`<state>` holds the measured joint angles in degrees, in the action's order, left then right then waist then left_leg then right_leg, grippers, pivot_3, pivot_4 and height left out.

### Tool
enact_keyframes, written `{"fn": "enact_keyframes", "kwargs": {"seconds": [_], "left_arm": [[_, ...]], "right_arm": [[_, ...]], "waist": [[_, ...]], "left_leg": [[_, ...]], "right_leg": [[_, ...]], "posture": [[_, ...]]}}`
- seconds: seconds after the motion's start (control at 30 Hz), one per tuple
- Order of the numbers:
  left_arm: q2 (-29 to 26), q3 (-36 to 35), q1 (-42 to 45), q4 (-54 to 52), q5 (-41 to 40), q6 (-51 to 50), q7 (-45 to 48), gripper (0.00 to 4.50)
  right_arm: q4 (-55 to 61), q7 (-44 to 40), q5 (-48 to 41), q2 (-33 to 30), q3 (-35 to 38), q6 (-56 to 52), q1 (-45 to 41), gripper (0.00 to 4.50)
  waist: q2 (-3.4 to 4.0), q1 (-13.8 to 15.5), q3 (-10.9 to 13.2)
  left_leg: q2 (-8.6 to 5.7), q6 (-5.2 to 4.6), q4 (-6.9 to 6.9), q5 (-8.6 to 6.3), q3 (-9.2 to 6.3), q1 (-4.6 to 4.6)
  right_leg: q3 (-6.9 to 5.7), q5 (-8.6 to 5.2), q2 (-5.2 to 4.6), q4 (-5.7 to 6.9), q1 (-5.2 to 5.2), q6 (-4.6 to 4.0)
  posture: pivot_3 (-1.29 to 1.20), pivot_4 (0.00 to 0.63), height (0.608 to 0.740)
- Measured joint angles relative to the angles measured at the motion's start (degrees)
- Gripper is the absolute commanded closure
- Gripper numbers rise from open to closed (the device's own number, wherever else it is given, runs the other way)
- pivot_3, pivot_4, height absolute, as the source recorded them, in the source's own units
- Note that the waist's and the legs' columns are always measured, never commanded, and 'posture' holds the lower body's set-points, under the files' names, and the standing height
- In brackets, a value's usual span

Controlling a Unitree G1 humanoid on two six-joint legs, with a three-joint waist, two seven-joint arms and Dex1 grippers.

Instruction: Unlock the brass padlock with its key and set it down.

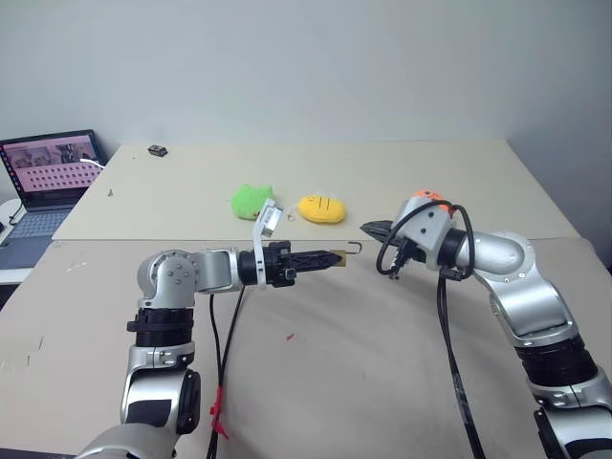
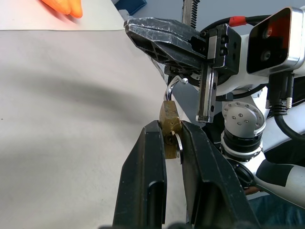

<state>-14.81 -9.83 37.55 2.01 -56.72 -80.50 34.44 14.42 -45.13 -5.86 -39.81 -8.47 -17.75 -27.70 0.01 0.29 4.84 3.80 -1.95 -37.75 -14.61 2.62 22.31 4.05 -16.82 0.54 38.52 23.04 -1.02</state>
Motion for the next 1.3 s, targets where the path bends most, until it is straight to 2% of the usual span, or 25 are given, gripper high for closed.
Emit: {"fn": "enact_keyframes", "kwargs": {"seconds": [0.27, 0.5, 0.63, 0.77, 0.93, 0.97, 1.03, 1.17, 1.3], "left_arm": [[-0.7, 0.0, 0.0, 0.0, 0.1, 0.0, 0.3, 4.47], [-5.4, 0.4, -0.9, 0.0, 0.3, -0.2, 2.0, 4.47], [-7.8, 1.0, -2.7, -0.6, 0.3, -1.4, 2.9, 4.47], [-9.2, 0.9, -3.3, -1.4, 0.0, -2.5, 3.6, 4.47], [-10.8, 0.8, -9.0, -4.9, -2.8, -7.7, 4.1, 4.47], [-10.8, 0.8, -9.9, -5.6, -3.4, -8.8, 4.1, 4.47], [-8.2, -0.3, -11.2, -6.1, -4.0, -10.5, 1.7, 4.47], [2.1, -3.6, -11.4, -4.0, -3.2, -11.8, -8.9, 4.47], [8.5, -7.8, -10.6, 0.6, -2.8, -11.8, -19.9, 4.47]], "right_arm": [[3.1, -1.9, -4.7, 0.2, 1.0, -7.8, -1.6, 4.45], [9.0, -5.5, -19.9, -0.7, 7.7, -22.9, -2.7, 4.45], [12.5, -8.0, -28.9, -2.9, 10.6, -30.1, -2.3, 3.59], [15.4, -10.2, -31.6, -5.6, 10.4, -31.7, -0.1, 2.19], [18.0, -11.0, -32.7, -7.1, 8.5, -32.2, 2.0, 0.38], [18.2, -11.0, -32.6, -7.3, 8.3, -32.2, 2.3, 0.13], [18.4, -10.8, -31.9, -7.9, 8.1, -31.5, 3.8, 0.03], [18.5, -9.2, -28.7, -7.5, 6.4, -28.2, 5.2, 0.03], [18.5, -8.9, -27.9, -7.6, 6.5, -26.8, 6.7, 0.03]], "waist": [[-0.03, -0.1, 0.0], [0.0, -0.2, 0.0], [0.01, -0.1, 0.0], [-0.02, 0.0, 0.0], [-0.04, -0.7, 0.0], [-0.05, -0.8, 0.0], [-0.06, -0.7, 0.0], [-0.11, -0.2, 0.1], [-0.15, -0.3, 0.1]], "left_leg": [[0.0, 0.01, -0.03, 0.01, -0.03, -0.02], [0.0, -0.06, 0.02, -0.03, -0.12, -0.03], [-0.01, -0.14, 0.03, -0.08, -0.17, -0.01], [-0.03, -0.18, 0.04, -0.11, -0.2, -0.04], [0.01, -0.18, 0.14, -0.11, -0.21, -0.1], [0.0, -0.18, 0.21, -0.1, -0.22, -0.13], [-0.01, -0.15, 0.31, -0.09, -0.24, -0.23], [-0.09, -0.07, 0.32, -0.03, -0.29, -0.31], [-0.11, -0.06, 0.44, -0.02, -0.34, -0.33]], "right_leg": [[-0.01, 0.0, 0.01, 0.03, -0.01, 0.01], [-0.06, 0.0, 0.03, 0.05, -0.01, 0.0], [-0.07, 0.0, 0.02, -0.02, -0.01, 0.0], [-0.08, -0.01, 0.01, -0.37, -0.08, 0.02], [-0.08, -0.06, 0.01, -0.41, -0.12, 0.1], [-0.08, -0.1, 0.01, -0.42, -0.12, 0.16], [-0.09, -0.11, 0.0, -0.47, -0.29, 0.18], [-0.06, -0.26, -0.03, -0.59, -0.57, 0.45], [-0.02, -0.26, -0.04, -0.59, -0.74, 0.45]], "posture": [[0.0, 0.15, 0.65], [0.0, 0.15, 0.65], [0.0, 0.15, 0.65], [0.0, 0.15, 0.65], [0.0, 0.15, 0.65], [0.0, 0.15, 0.65], [0.0, 0.15, 0.65], [0.0, 0.15, 0.65], [0.0, 0.15, 0.65]]}}
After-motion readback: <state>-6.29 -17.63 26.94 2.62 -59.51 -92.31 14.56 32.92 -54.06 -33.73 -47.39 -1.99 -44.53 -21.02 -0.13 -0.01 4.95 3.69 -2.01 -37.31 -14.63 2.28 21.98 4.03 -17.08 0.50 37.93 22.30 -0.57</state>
